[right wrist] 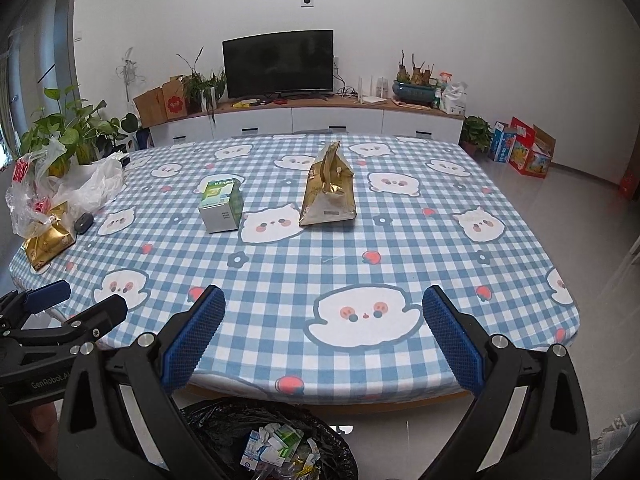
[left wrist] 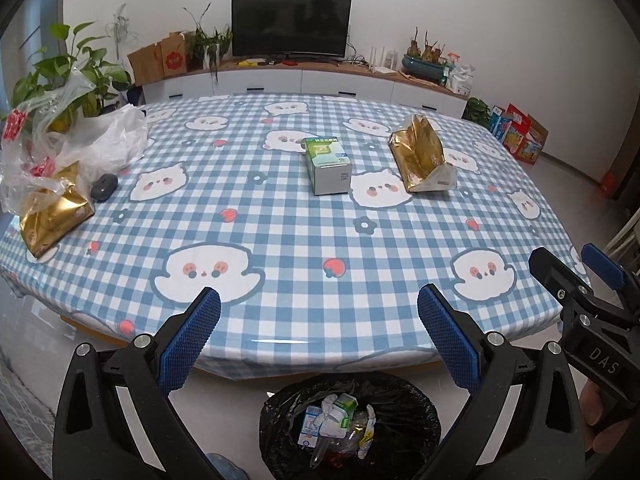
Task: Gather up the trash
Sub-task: 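Move both open tools from the bin back over the table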
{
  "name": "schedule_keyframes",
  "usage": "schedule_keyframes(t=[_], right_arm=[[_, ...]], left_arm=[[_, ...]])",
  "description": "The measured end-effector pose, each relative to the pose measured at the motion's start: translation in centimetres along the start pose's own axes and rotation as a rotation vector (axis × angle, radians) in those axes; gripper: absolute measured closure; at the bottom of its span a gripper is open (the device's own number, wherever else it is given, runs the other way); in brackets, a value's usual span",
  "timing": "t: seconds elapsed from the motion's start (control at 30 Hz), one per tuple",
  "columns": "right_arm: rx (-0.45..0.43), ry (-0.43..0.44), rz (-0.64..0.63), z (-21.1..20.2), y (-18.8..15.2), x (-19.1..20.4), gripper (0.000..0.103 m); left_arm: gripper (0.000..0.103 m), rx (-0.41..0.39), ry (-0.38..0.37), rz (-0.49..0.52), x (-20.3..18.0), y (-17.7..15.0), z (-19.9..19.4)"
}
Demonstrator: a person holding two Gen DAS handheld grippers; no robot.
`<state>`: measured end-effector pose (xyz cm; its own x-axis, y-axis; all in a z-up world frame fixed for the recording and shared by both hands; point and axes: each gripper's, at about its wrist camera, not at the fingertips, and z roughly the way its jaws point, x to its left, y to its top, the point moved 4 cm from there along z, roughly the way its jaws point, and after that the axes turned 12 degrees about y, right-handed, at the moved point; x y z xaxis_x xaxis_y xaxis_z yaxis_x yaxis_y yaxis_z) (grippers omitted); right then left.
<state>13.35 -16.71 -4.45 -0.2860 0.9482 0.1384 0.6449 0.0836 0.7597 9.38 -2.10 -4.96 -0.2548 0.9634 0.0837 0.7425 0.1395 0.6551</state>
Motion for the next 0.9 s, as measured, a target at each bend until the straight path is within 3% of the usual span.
schedule_keyframes(t=[0.9], right_arm=[[0.064, -0.057, -0.023, 11.8, 7.4, -3.0, 0.008]], left_arm=[[0.006, 0.021, 0.051, 0.008, -1.9, 9.4, 10.2]])
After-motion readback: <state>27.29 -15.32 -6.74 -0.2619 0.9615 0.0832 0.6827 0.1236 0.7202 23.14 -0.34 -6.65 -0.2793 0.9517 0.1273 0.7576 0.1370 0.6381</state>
